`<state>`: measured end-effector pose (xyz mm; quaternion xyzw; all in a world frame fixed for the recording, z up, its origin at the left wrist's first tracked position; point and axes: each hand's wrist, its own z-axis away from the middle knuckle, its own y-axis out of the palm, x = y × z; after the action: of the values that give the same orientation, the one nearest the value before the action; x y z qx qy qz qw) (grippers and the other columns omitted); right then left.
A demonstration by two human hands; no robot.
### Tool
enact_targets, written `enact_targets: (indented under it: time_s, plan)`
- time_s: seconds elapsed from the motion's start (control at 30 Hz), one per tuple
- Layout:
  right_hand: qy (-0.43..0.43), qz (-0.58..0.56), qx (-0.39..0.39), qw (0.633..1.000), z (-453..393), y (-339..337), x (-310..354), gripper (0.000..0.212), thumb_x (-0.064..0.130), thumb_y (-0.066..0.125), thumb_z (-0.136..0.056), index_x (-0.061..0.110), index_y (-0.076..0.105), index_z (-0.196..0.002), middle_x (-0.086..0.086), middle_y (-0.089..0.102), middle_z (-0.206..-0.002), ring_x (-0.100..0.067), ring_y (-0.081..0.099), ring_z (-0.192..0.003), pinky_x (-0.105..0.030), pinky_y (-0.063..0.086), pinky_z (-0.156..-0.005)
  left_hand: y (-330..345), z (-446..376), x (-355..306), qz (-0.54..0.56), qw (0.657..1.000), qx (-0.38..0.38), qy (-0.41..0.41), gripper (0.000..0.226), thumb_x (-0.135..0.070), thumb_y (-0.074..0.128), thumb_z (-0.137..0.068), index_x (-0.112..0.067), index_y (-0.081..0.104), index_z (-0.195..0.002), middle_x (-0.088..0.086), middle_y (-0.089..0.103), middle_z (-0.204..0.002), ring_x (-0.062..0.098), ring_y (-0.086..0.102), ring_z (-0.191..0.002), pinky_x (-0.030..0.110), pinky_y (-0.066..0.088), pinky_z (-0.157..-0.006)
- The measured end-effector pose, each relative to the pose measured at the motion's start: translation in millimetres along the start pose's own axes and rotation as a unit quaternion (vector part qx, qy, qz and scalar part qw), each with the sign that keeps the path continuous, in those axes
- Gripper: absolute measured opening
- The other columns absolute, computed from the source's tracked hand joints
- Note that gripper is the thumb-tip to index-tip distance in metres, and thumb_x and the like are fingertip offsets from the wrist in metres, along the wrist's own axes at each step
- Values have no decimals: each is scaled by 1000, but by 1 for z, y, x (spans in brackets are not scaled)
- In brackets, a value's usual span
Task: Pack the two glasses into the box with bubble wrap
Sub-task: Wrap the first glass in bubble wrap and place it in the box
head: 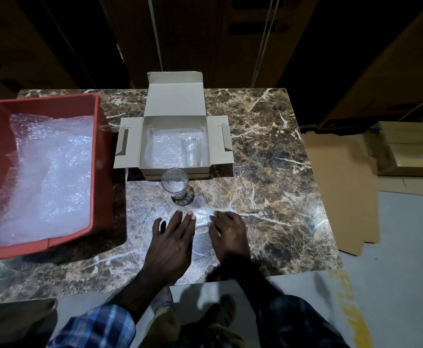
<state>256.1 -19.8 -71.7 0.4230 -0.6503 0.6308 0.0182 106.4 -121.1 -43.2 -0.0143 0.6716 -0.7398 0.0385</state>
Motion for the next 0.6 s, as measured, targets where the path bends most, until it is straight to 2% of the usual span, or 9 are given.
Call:
enact_targets:
  time_s: [0.03,0.1,0.23,0.37,0.47,0.6]
  plan:
    - [22,-15,-25,999,-1,0,2,24,25,58,-92,10,74,-102,-5,73,-101,-24,55,-97,-36,47,-87,0,0,1,1,1000,-2,4,58,-26,58,-88,-7,52,-141,9,50,-148,33,45,-135,59,30,-98]
    - [73,-22,-37,996,-4,1,7,20,24,66,-90,9,73,-101,-6,73,-94,-21,50,-92,-33,42,-85,1,1,3,-1,1000,0,12,57,-27,57,-89,-12,51,-143,9,48,-150,32,46,-134,58,30,-96]
    - [204,-54,28,977,-13,3,16,31,27,71,-89,8,70,-114,-8,70,-100,-28,54,-99,-38,43,-89,2,2,1,-1,1000,13,10,55,-27,53,-90,-12,50,-143,12,46,-151,34,46,-134,57,31,-95]
    - [246,-68,84,963,-23,4,22,22,33,71,-86,12,68,-90,-7,68,-88,-28,60,-89,-38,49,-80,-2,2,-3,-4,1000,11,6,55,-27,54,-88,-11,54,-140,12,47,-150,33,46,-132,56,31,-94]
    - [276,-114,79,951,-28,0,24,21,24,75,-82,20,57,-72,-7,68,-83,-28,64,-82,-37,52,-75,-4,0,-2,-7,1000,9,6,52,-30,50,-89,-12,55,-138,9,47,-148,32,47,-127,53,31,-90]
    - [329,-151,83,928,-31,-4,26,27,20,77,-80,27,54,-67,-2,69,-80,-25,67,-81,-35,54,-76,-5,-2,-3,-6,1000,19,2,54,-37,40,-91,-12,57,-136,8,47,-147,31,49,-124,52,31,-88]
